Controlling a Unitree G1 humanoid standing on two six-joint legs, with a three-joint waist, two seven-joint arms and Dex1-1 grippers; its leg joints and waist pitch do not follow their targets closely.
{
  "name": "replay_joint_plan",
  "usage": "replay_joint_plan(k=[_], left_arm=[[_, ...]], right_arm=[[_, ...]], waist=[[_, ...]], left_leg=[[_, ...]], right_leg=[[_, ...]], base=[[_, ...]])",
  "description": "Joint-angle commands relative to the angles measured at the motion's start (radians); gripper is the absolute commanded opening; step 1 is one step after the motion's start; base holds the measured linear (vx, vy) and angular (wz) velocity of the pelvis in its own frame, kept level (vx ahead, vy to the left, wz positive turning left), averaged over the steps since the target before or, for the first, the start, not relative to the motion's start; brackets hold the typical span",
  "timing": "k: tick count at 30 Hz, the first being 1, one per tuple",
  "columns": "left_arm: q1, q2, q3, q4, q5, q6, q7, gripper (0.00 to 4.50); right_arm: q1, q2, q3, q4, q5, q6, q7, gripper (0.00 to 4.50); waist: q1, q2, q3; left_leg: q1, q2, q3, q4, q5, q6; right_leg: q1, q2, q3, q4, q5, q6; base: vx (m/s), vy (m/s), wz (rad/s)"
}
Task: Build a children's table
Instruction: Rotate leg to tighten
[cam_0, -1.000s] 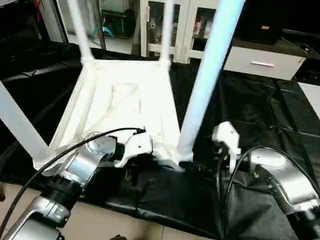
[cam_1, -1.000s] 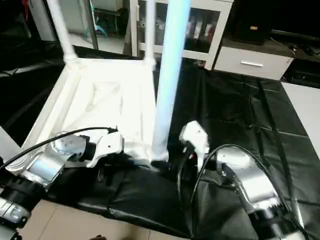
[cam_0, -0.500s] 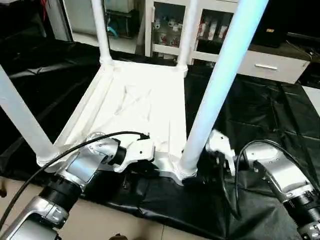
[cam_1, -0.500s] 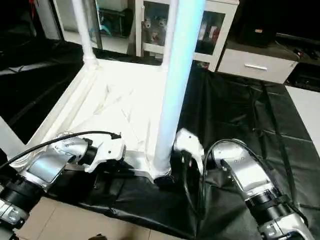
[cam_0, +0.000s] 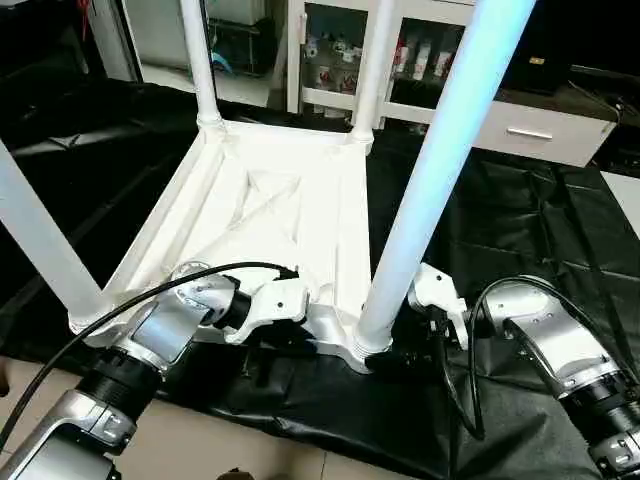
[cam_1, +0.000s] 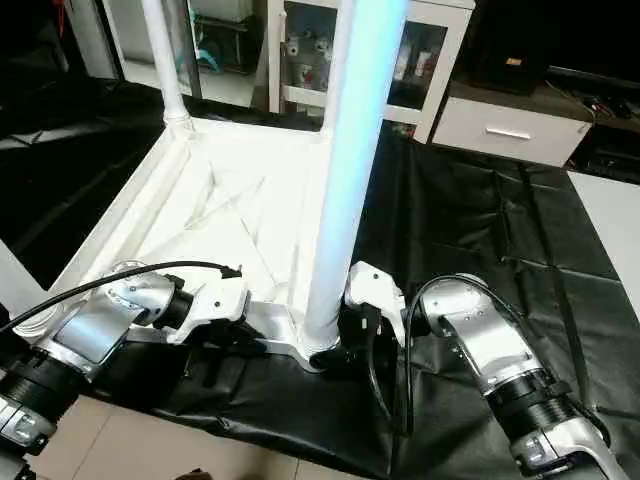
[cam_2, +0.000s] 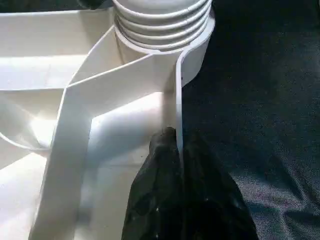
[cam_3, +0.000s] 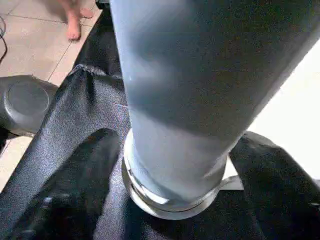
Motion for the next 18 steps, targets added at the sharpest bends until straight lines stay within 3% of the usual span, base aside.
replay_joint_plan(k=[1,10,18], left_arm=[[0.026,-0.003,-0.072,0.022,0.029,0.007,-0.029,0.00],[0.025,0.000,-0.075,0.026,0.035,0.004,-0.031,0.00],[0.027,0.004,-0.079,0.027,0.038,0.004,-0.037,0.00]], right_arm=[[-0.018,0.005,0.010,0.011,-0.020,-0.020,0.010,3.49],[-0.023,0.007,0.020,0.031,-0.037,-0.044,0.019,2.75],[-0.023,0.012,0.017,0.046,-0.047,-0.059,0.020,2.69]], waist=[[-0.004,-0.009,-0.051],[-0.005,-0.008,-0.053],[-0.005,-0.008,-0.052]], left_leg=[[0.010,0.013,0.012,-0.064,-0.122,0.072],[0.012,0.013,0.012,-0.064,-0.122,0.075],[0.011,0.013,0.012,-0.065,-0.129,0.072]], right_leg=[[0.037,-0.038,0.016,-0.065,0.076,-0.250],[0.036,-0.036,0.016,-0.064,0.090,-0.253],[0.037,-0.037,0.016,-0.065,0.082,-0.253]], base=[[0.000,0.000,0.00],[0.000,0.000,0.00],[0.000,0.000,0.00]])
